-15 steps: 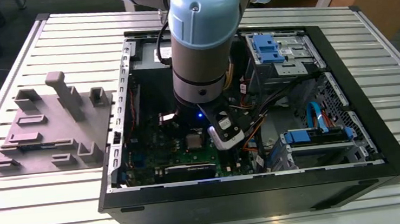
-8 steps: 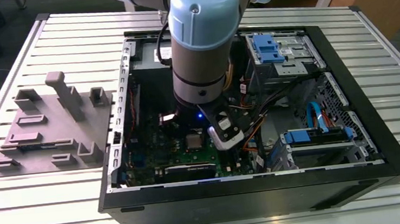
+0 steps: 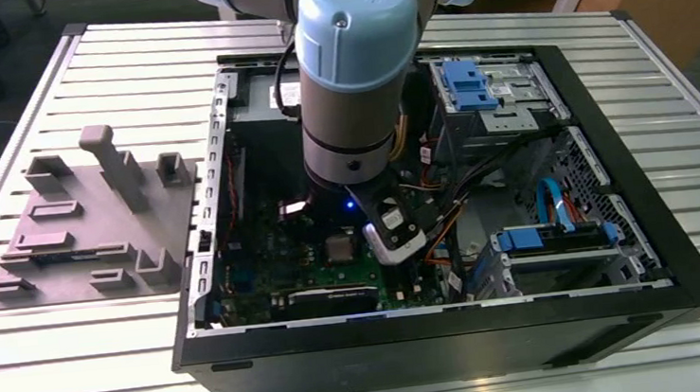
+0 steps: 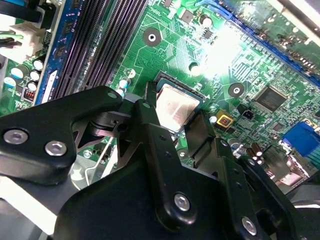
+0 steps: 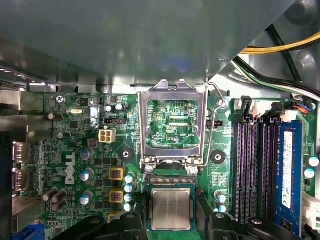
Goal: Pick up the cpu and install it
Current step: 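Place the cpu into insertion slot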
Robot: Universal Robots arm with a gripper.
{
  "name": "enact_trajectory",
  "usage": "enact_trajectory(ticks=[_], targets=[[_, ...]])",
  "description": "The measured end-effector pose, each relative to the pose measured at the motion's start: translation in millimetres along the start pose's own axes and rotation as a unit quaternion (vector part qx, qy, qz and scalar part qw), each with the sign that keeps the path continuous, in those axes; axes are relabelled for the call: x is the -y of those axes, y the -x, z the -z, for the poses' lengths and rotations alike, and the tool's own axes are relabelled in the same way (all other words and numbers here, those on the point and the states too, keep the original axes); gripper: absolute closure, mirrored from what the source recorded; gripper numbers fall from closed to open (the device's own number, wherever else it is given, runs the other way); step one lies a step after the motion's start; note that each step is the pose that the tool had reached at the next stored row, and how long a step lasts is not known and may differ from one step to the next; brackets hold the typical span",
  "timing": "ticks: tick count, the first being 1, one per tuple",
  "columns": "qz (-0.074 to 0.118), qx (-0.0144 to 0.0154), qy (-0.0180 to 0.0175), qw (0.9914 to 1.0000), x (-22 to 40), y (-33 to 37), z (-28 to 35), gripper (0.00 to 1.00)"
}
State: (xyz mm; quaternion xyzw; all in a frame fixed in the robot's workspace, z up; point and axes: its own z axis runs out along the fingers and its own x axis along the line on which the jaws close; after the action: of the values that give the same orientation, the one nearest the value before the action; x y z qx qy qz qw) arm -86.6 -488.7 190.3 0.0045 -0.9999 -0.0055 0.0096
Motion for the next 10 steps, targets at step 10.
enact_trajectory(ticks=[10], targets=[[-0.001,0.0,0.0,1.0,-2.0,0.0,-0.4,0.53]])
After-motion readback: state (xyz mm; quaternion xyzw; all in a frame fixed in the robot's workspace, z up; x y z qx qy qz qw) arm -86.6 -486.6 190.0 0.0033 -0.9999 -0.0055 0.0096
